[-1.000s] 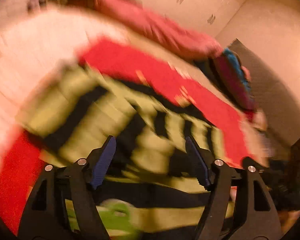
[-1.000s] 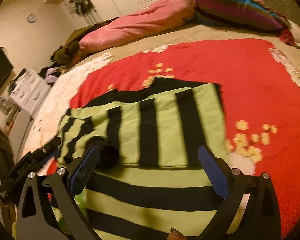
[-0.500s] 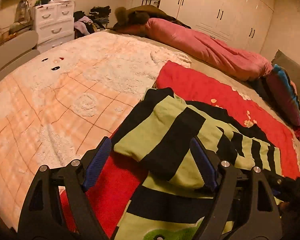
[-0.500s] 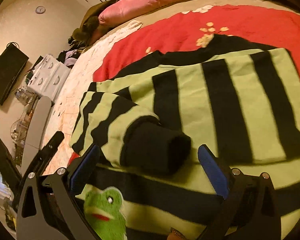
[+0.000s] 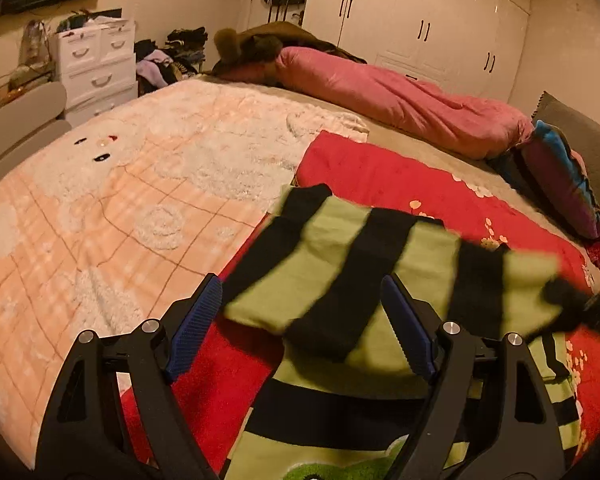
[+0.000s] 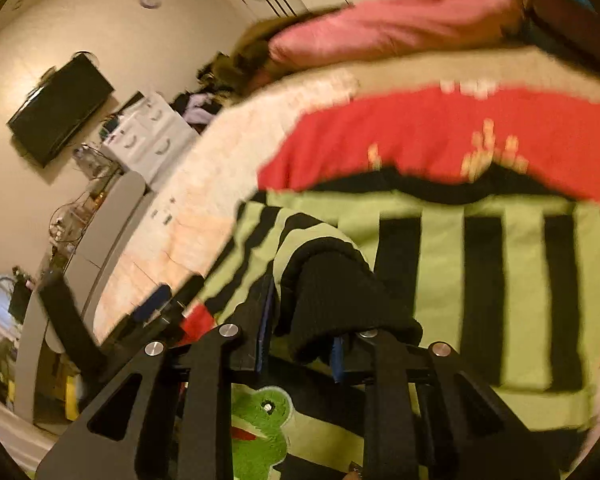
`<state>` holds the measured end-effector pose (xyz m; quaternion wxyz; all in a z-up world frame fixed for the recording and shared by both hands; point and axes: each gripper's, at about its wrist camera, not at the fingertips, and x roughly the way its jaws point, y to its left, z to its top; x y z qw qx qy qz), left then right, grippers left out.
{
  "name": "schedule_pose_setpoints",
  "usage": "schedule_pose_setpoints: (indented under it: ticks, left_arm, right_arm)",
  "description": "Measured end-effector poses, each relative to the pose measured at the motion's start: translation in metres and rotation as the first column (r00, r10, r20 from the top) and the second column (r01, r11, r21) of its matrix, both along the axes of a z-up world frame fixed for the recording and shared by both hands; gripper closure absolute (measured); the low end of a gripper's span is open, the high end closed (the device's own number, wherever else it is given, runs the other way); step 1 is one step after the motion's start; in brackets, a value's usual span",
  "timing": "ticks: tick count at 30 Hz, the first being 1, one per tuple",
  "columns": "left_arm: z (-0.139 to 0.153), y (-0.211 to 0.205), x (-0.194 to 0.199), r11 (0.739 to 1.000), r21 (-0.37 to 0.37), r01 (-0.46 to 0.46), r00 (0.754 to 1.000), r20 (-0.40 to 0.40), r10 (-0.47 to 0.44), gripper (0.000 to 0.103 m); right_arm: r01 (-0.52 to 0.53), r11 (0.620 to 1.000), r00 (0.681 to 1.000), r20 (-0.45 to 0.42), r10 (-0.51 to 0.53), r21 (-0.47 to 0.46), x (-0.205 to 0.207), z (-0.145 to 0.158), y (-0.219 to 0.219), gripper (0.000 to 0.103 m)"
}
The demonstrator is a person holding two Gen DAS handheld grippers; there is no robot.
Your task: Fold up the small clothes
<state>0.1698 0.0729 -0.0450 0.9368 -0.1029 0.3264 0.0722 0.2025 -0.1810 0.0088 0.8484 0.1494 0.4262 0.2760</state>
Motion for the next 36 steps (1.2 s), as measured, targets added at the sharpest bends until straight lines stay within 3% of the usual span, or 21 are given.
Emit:
schedule_pose_setpoints:
  ticks: [4,7,11,16,20,23,27,30,34,36]
  left_arm:
    - [0.001,0.0,-0.001,1.0,-0.001,-0.003,1.0,0.0,0.003,0.029]
    - [0.001,0.0,-0.001,1.0,-0.005,0.0,1.0,-0.002,0.0,0.029]
    - [0.0,-0.005,0.0,1.0,-0.004,0.017,1.0,-0.01,-0.017,0.029]
    - [-0.003,-0.018,0.003,0.998,0.032,0.057,0.998,-0.028,-0.056,0.029]
    - [-0.006,-0.027,0.004,0.995,0.057,0.082,0.996,-0.046,-0.08,0.029]
    - [-0.008,-0.03,0.006,0.994,0.064,0.094,0.995,-0.053,-0.09,0.029]
    - [-0.01,-0.033,0.008,0.992,0.07,0.102,0.993,-0.063,-0.098,0.029]
    - [-0.009,-0.035,0.007,0.991,0.09,0.104,0.993,-0.062,-0.099,0.029]
    - [-0.003,-0.044,0.006,0.985,0.121,0.12,0.992,-0.045,-0.115,0.029]
    - [-0.002,-0.05,0.006,0.981,0.146,0.131,0.991,-0.044,-0.126,0.029]
  right_arm:
    - [0.011,0.996,0.995,0.098,-0.002,-0.084,0.0,0.042,-0.03,0.081]
    - [0.045,0.991,0.994,0.106,-0.031,-0.129,0.006,0.052,-0.054,0.081]
    - [0.14,0.925,0.989,0.103,-0.11,-0.354,0.018,0.03,-0.085,0.08]
    - [0.136,0.877,0.99,0.044,-0.131,-0.46,0.027,-0.029,-0.088,0.075]
    - [0.207,0.866,0.974,0.009,-0.228,-0.454,0.032,-0.057,-0.106,0.068]
    - [0.273,0.824,0.953,0.022,-0.302,-0.496,0.029,-0.066,-0.124,0.054]
    - [0.325,0.814,0.938,0.053,-0.343,-0.481,0.02,-0.064,-0.141,0.036]
    - [0.356,0.826,0.928,0.065,-0.366,-0.438,0.011,-0.059,-0.15,0.035]
    - [0.458,0.818,0.885,0.093,-0.456,-0.347,-0.003,-0.048,-0.168,0.035]
    - [0.464,0.829,0.883,0.086,-0.461,-0.312,-0.009,-0.044,-0.169,0.035]
